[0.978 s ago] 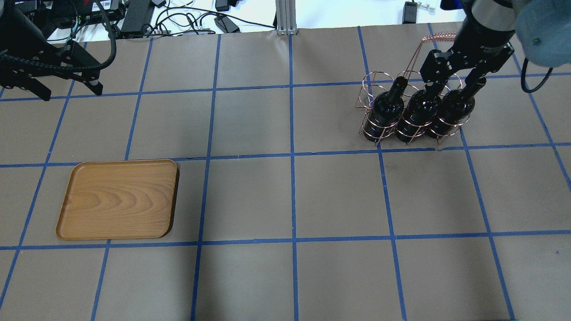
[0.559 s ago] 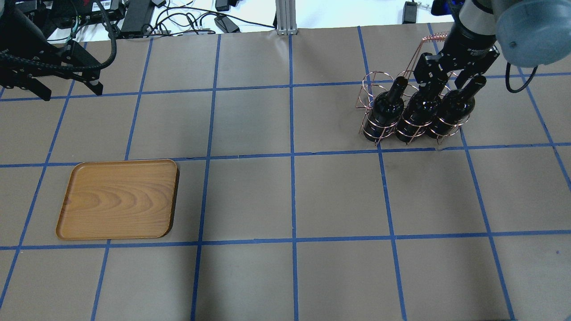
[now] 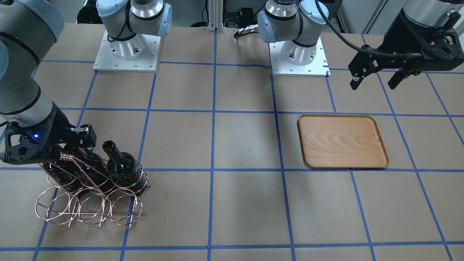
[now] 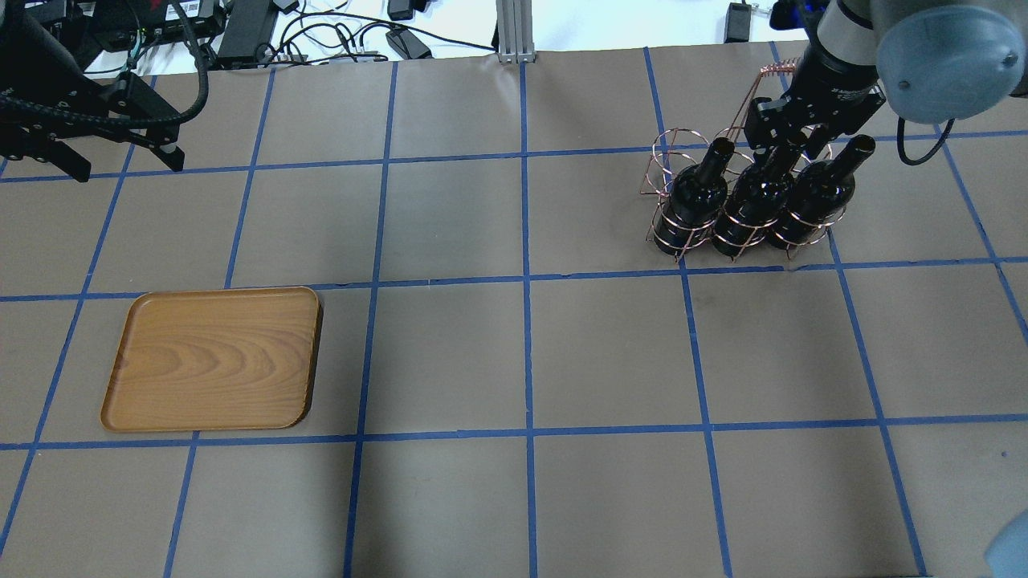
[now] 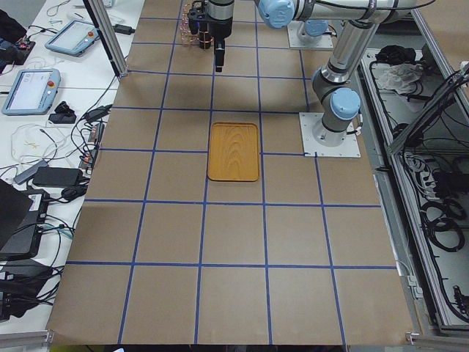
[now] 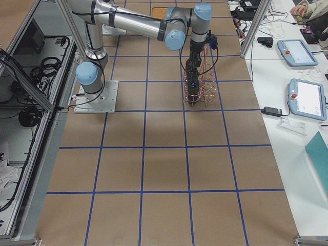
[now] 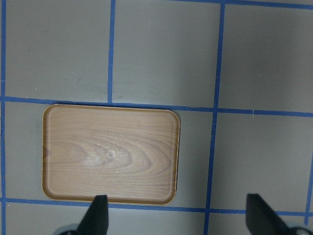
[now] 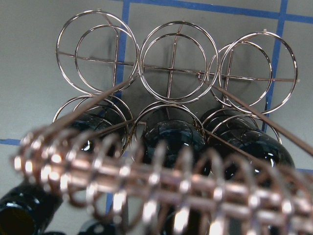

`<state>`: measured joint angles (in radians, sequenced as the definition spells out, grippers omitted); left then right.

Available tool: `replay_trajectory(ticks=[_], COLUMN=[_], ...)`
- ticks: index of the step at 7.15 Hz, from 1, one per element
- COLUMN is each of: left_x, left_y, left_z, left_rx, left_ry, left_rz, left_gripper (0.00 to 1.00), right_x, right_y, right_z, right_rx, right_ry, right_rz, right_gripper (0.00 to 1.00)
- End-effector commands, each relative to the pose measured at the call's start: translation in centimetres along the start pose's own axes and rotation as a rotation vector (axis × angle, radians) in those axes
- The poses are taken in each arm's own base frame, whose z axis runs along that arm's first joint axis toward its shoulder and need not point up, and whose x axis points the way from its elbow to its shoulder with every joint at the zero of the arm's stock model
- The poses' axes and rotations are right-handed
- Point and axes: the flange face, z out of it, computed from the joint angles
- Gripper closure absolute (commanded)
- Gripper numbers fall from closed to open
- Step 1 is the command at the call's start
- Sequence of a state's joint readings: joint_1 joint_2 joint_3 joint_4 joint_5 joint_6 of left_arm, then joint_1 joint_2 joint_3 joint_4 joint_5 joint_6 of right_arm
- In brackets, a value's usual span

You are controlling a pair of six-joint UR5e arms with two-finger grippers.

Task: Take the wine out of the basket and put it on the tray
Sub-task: 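Close the right gripper on the bottle neck and lift it from the rack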

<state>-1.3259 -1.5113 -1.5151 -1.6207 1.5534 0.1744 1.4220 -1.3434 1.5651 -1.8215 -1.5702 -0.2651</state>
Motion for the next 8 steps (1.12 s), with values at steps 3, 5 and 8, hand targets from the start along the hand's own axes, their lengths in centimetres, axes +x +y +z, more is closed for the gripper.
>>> replay_trajectory(ticks=[3, 5, 8], left_x=[-0.1, -0.1, -0.1], left_y=[-0.4, -0.4, -0.2], left_z=[0.0, 0.0, -0.2], left_rx=[-0.001, -0.001, 0.001], left_ry=[0.000, 0.000, -0.001], left_rz=[-0.005, -0.005, -0.005], left_gripper=[0.00, 0.00, 0.00], right_x=[0.0, 0.0, -0.1], right_y=[-0.1, 0.0, -0.4], right_z=[0.4, 0.5, -7.5], right_rx=[-0.006, -0.018, -0.001], right_ry=[-0.001, -0.004, -0.001], right_rz=[-0.005, -0.008, -0.003], right_gripper=[0.65, 0.93, 0.92])
